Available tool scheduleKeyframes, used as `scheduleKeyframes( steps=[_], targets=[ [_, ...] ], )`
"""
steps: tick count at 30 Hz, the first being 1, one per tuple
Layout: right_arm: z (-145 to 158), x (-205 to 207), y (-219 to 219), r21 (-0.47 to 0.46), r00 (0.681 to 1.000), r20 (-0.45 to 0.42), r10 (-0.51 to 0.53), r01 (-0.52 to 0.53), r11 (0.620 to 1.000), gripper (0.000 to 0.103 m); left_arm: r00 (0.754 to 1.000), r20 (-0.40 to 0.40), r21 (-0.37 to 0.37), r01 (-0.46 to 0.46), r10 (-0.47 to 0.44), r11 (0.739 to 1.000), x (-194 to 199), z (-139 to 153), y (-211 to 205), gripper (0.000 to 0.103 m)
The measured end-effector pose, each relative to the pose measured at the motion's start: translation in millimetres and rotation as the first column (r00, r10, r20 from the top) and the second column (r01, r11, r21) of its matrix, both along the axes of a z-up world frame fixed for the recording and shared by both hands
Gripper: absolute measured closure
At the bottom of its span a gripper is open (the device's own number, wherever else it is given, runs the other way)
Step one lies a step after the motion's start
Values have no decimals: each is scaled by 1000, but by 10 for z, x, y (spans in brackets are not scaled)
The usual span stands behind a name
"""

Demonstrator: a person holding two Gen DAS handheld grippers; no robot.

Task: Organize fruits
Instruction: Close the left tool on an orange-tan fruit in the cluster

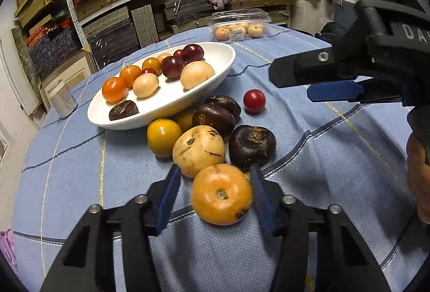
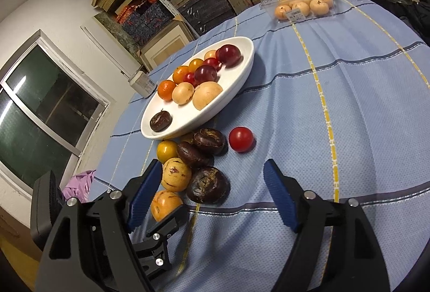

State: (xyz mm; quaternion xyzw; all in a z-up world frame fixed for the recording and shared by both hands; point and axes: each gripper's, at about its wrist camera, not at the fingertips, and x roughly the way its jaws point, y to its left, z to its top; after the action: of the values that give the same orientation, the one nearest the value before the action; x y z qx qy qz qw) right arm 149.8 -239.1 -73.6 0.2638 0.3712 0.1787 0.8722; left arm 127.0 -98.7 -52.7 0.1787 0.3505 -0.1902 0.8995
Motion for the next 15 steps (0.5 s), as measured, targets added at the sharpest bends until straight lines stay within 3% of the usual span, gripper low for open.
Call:
scheduleKeyframes(
  steps=[15],
  targets=[
    [-62, 36, 4, -12, 1000, -17, 9, -9, 1000, 27, 1000, 5, -29, 0, 0, 1000, -18, 27, 23, 62]
  ],
)
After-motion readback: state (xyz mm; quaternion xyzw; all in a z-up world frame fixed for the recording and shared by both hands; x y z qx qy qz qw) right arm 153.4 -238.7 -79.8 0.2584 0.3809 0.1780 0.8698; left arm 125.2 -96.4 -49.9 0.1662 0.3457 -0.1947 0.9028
